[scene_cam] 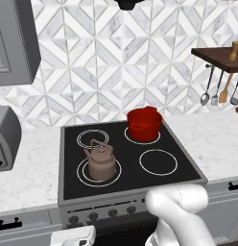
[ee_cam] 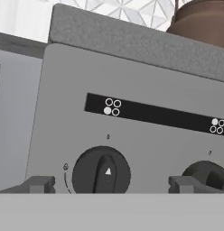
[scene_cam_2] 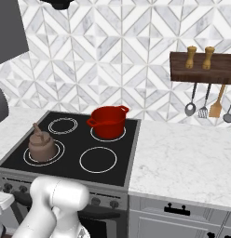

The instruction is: Pick the kettle from the counter and place it on a stove burner. Then turn the burner on.

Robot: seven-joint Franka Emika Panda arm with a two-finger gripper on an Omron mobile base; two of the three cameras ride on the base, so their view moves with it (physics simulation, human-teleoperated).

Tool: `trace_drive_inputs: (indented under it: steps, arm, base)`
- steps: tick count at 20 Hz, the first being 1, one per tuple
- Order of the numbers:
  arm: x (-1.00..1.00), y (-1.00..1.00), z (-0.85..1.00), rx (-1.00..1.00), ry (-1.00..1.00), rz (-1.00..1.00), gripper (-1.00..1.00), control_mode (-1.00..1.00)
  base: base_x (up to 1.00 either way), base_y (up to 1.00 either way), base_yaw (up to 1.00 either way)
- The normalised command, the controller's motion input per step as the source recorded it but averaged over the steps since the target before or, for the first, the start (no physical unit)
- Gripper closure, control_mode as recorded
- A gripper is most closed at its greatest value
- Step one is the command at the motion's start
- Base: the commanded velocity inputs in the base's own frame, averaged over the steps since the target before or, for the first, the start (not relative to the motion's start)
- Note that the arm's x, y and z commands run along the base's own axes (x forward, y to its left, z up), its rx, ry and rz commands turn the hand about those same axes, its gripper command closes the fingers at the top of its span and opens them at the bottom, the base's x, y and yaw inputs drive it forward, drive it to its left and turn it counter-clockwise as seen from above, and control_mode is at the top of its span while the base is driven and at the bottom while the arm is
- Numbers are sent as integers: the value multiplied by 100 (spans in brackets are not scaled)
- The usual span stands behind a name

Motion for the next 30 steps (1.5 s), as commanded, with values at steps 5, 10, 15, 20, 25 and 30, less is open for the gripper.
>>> trace_drive_inputs:
  steps: [5, 10, 15, 20, 25, 30]
  arm:
    - [13, 4, -9, 0, 0, 0, -100, -100]
    - [15, 0, 0, 0, 0, 0, -100, -100]
    - [1, 0, 0, 0, 0, 0, -100, -100]
    - [0, 1, 1, 0, 0, 0, 100, -100]
    - [0, 1, 10, -4, 0, 0, 100, -100]
    - [0, 17, 7, -16, 0, 0, 100, -100]
  base:
    - [0, 0, 0]
    - [0, 0, 0]
    - [0, 0, 0]
    - [0, 0, 0]
    - [0, 0, 0]
    - [0, 0, 0]
